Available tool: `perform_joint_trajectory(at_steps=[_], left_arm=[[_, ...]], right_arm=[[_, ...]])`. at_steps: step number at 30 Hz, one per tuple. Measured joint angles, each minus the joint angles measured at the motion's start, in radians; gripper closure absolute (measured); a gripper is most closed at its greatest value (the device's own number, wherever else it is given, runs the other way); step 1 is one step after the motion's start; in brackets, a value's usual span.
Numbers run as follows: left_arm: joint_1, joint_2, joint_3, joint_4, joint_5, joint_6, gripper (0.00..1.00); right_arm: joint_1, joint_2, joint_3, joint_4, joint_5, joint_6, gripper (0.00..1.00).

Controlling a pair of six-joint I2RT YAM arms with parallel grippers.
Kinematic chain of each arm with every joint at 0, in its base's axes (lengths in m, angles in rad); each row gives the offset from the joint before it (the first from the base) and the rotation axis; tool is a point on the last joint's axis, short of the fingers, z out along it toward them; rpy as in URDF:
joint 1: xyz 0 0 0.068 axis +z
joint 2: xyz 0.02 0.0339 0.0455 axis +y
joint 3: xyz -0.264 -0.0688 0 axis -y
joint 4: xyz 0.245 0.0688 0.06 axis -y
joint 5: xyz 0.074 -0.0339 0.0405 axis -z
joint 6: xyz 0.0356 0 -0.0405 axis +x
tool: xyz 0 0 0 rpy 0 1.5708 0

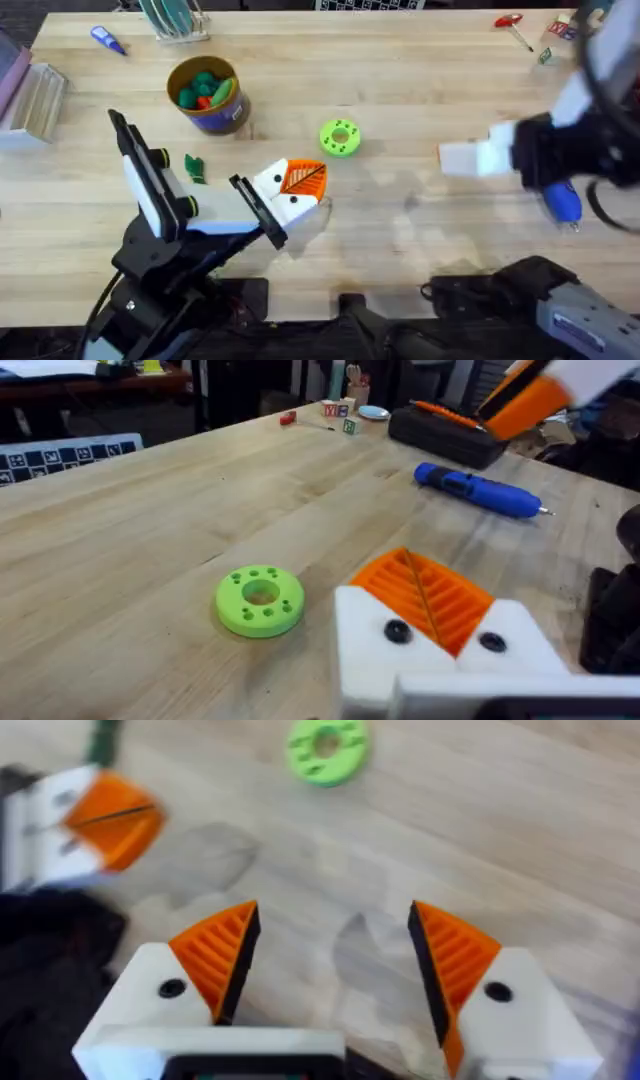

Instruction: Pick up the gripper from the table and insert it into the empty holder that is missing its gripper. Then pick up a screw, insert it into the mounting hole, and use the screwdriver to tighten it. Finally, clean up the table by picking up the vegetable and placing it into the bucket.

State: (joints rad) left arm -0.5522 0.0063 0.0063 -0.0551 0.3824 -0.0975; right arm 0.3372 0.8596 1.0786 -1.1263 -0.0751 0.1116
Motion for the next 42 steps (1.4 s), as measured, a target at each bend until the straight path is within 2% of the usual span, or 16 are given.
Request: perform_joint_trajectory(at_steps=[9, 14, 21, 27, 34, 42], left_arm=[[0.000, 0.000, 0.000, 0.000, 0.000, 0.000, 0.990], [0.000, 0.000, 0.000, 0.000, 0.000, 0.000, 0.990], [0.000, 0.000, 0.000, 0.000, 0.000, 0.000, 0.990], [0.000, 0.000, 0.000, 0.000, 0.000, 0.000, 0.990], [0.000, 0.000, 0.000, 0.000, 0.000, 0.000, 0.990], [0.000, 0.000, 0.000, 0.000, 0.000, 0.000, 0.990]], right_arm=[[-0.388, 0.332, 0.000, 0.077, 0.090, -0.027, 0.091], [-0.545, 0.451, -0.001, 0.151, 0.173, -0.110, 0.091], [-0.643, 0.564, -0.001, 0.348, 0.312, -0.202, 0.090], [-0.690, 0.614, -0.001, 0.359, 0.337, -0.338, 0.012], [-0.802, 0.620, -0.002, 0.338, 0.244, -0.539, 0.012], [-0.924, 0.676, -0.002, 0.328, 0.090, -0.670, 0.011]])
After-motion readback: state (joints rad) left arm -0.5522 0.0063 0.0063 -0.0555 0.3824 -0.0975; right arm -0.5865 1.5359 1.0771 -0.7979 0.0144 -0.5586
